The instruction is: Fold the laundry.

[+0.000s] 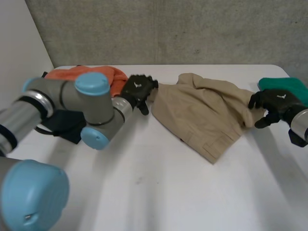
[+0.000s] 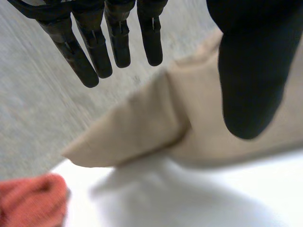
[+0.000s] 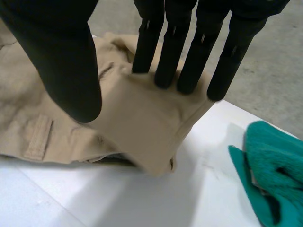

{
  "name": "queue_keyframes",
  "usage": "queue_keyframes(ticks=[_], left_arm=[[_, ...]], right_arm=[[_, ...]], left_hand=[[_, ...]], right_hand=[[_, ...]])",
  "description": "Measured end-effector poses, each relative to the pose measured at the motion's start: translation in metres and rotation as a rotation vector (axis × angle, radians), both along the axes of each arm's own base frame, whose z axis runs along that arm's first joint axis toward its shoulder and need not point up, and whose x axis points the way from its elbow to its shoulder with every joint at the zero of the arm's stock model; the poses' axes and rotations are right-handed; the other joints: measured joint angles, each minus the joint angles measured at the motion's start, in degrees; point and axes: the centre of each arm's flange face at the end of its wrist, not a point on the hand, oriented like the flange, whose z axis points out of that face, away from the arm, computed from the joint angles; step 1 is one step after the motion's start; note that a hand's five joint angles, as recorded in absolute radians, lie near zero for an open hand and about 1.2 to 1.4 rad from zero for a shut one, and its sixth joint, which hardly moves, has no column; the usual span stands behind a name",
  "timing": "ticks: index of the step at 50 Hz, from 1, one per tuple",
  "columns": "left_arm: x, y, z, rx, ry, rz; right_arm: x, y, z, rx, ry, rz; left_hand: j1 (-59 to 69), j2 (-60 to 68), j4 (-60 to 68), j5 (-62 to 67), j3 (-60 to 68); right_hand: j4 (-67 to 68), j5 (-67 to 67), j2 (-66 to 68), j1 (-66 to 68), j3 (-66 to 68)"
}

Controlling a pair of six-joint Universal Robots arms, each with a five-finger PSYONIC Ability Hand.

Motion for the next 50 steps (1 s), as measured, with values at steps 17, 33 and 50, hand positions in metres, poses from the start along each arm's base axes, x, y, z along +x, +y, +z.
queue_keyframes(ticks=[17, 33, 50], left_arm=[[0.029, 0.041, 0.100, -0.101, 0.143, -0.027], [0.067, 0.039, 0.090, -0.026, 0.126, 0.053], [0.077, 0.023, 0.069, 0.000, 0.105, 0.099]], right_arm=[[0.065, 0.077, 0.083, 0.204, -0.002, -0.145], [0.130, 0.087, -0.011, 0.238, 0.082, -0.212], [0.144, 0.082, 0.010, 0.109, -0.017, -0.156]], left_hand=[[-0.22, -0.22, -0.07, -0.62, -0.21], [-0.22, -0.22, -0.07, -0.63, -0.21], [-3.08, -3.52, -3.09, -3.43, -3.32]], right_hand=[[-20.39, -21.14, -18.90, -18.59, -20.33], [-20.04, -20.18, -18.81, -18.38, -20.21], [27.11, 26.76, 25.76, 23.08, 25.60]])
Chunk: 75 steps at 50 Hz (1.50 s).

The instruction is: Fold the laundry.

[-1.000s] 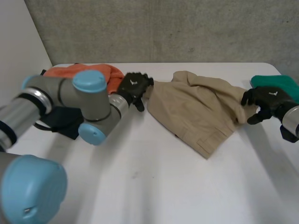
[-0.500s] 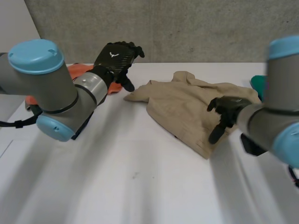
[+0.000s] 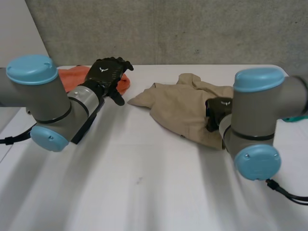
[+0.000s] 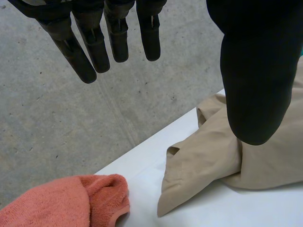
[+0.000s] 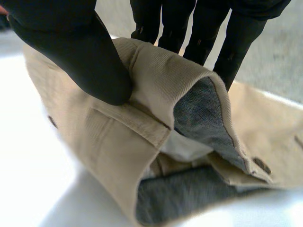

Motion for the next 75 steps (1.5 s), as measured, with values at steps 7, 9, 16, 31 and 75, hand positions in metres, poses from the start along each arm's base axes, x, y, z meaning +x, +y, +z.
queue_keyframes(ticks=[7, 9, 16, 31, 75], left_arm=[[-0.015, -0.013, -0.015, -0.014, -0.029, -0.014], [-0.023, -0.014, -0.023, -0.008, -0.052, -0.028], [-0.051, -0.003, -0.062, 0.050, -0.173, -0.093], [-0.042, 0.020, -0.008, -0.015, -0.211, 0.043], [-0.011, 0.024, 0.238, -0.786, 0.276, 0.232]], right_arm=[[0.001, 0.037, 0.080, -0.149, 0.027, 0.223], [-0.001, 0.052, 0.098, -0.184, 0.047, 0.287], [-0.009, 0.092, 0.137, -0.257, 0.074, 0.394], [-0.042, 0.077, 0.156, -0.318, 0.104, 0.287], [-0.018, -0.096, 0.242, -1.265, -0.086, -0.036]], left_hand=[[-8.38, -6.82, -7.10, -5.06, -6.81], [-8.41, -7.05, -7.19, -5.06, -6.95], [-7.37, -6.01, -6.34, -4.37, -6.01], [46.52, 49.65, 49.62, 47.72, 48.56], [46.52, 49.90, 49.90, 47.72, 48.90]], right_hand=[[0.06, 0.58, 0.00, 0.00, 0.07], [0.07, 0.71, 0.00, 0.00, 0.47], [0.07, 0.76, 0.00, 0.00, 0.62], [0.09, 0.77, 0.00, 0.00, 0.92], [0.38, 0.77, 0.00, 0.82, 0.99]])
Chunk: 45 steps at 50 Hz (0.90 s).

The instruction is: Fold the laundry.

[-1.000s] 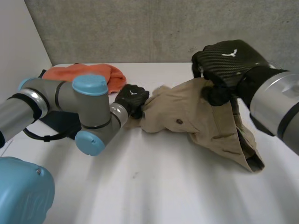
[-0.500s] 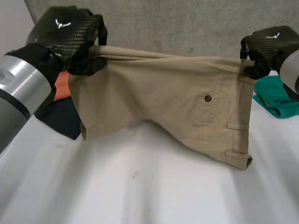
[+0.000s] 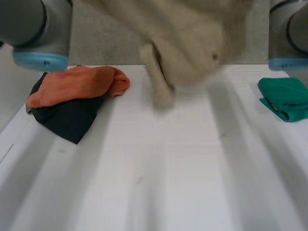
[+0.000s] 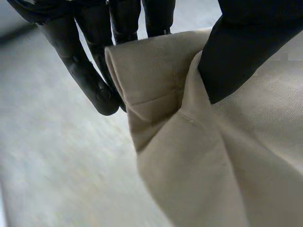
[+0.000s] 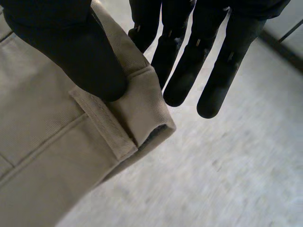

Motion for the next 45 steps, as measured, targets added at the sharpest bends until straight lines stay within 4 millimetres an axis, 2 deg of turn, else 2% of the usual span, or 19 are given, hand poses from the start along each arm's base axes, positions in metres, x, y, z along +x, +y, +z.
queue_keyframes(ticks=[2, 5, 10, 12, 13, 16, 20, 23, 27, 31, 40, 45], left_arm=[[0.003, 0.005, 0.006, -0.039, 0.026, 0.000], [0.004, 0.010, 0.000, -0.044, 0.026, -0.004], [0.003, 0.010, -0.057, 0.106, -0.053, -0.016], [0.003, 0.012, -0.102, 0.228, -0.114, -0.022], [0.003, 0.013, -0.111, 0.251, -0.125, -0.023], [0.005, 0.023, -0.177, 0.419, -0.215, -0.033], [0.007, 0.041, -0.243, 0.584, -0.312, -0.047], [0.011, 0.057, -0.277, 0.677, -0.372, -0.056], [0.018, 0.079, -0.298, 0.765, -0.433, -0.066], [0.026, 0.099, -0.298, 0.821, -0.481, -0.079], [0.054, 0.179, -0.278, 1.059, -0.694, -0.163], [0.068, 0.220, -0.274, 1.229, -0.821, -0.231]], right_arm=[[0.000, 0.000, 0.003, -0.009, -0.010, 0.008], [0.000, -0.001, -0.002, 0.031, -0.002, 0.018], [0.000, -0.010, -0.045, 0.204, 0.063, 0.031], [-0.001, -0.015, -0.085, 0.330, 0.113, 0.040], [-0.001, -0.015, -0.093, 0.354, 0.123, 0.042], [-0.004, -0.016, -0.156, 0.525, 0.197, 0.061], [-0.010, -0.008, -0.219, 0.702, 0.271, 0.072], [-0.018, 0.006, -0.256, 0.828, 0.329, 0.064], [-0.029, 0.030, -0.280, 0.967, 0.410, 0.045], [-0.039, 0.055, -0.279, 1.061, 0.495, 0.026], [-0.080, 0.130, -0.235, 1.285, 0.830, -0.024], [-0.098, 0.163, -0.221, 1.398, 1.017, 0.000]], left_hand=[[0.00, 0.00, 0.00, 0.00, 0.00], [0.00, 0.00, 0.00, 0.00, 0.00], [0.00, 0.00, 0.00, 0.00, 0.00], [0.00, 0.00, 0.00, 0.00, 0.00], [0.00, 0.00, 0.00, 0.00, 0.00], [0.00, 0.00, 0.00, 0.00, 0.00], [0.00, 0.01, 0.00, 0.00, 0.01], [0.00, 0.01, 0.00, 0.00, 0.00], [0.00, 0.01, 0.00, 0.00, 0.01], [0.00, 0.01, 0.00, 0.00, 0.00], [0.00, 0.01, 0.00, 0.00, 0.00], [0.00, 0.01, 0.00, 0.00, 0.01]], right_hand=[[0.00, 0.00, 0.00, 0.00, 0.00], [0.00, -0.02, 0.00, 0.00, 0.00], [0.00, 0.00, 0.00, 0.00, 0.00], [0.00, 0.00, 0.00, 0.00, 0.00], [0.00, 0.01, 0.00, 0.00, 0.00], [0.00, 0.00, 0.00, -0.06, 0.00], [0.00, 0.00, 0.00, -0.06, 0.00], [0.00, 0.00, 0.00, 0.00, 0.00], [0.00, 0.00, 0.00, 0.00, 0.00], [0.00, 0.00, 0.00, 0.00, 0.00], [0.01, 0.01, 0.01, -0.07, 0.00], [0.01, 0.01, 0.01, 0.00, 0.00]])
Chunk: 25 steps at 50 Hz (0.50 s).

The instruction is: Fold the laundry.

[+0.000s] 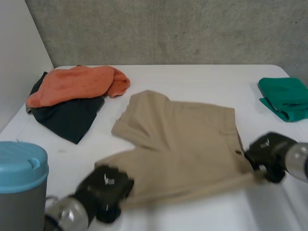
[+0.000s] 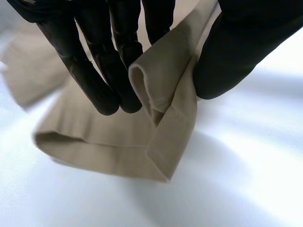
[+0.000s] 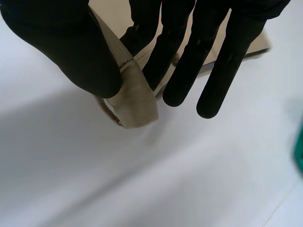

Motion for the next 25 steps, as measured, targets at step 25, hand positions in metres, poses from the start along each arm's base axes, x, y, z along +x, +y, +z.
queue_keyframes(ticks=[25], left_arm=[[-0.082, -0.156, 0.028, -0.439, 0.045, 0.036]], right_arm=[[0.027, -0.084, -0.014, -0.273, -0.199, -0.106]], left_hand=[[0.00, 0.00, 0.00, 1.41, 0.04]], right_hand=[[0.00, -0.01, 0.00, -0.01, 0.00]])
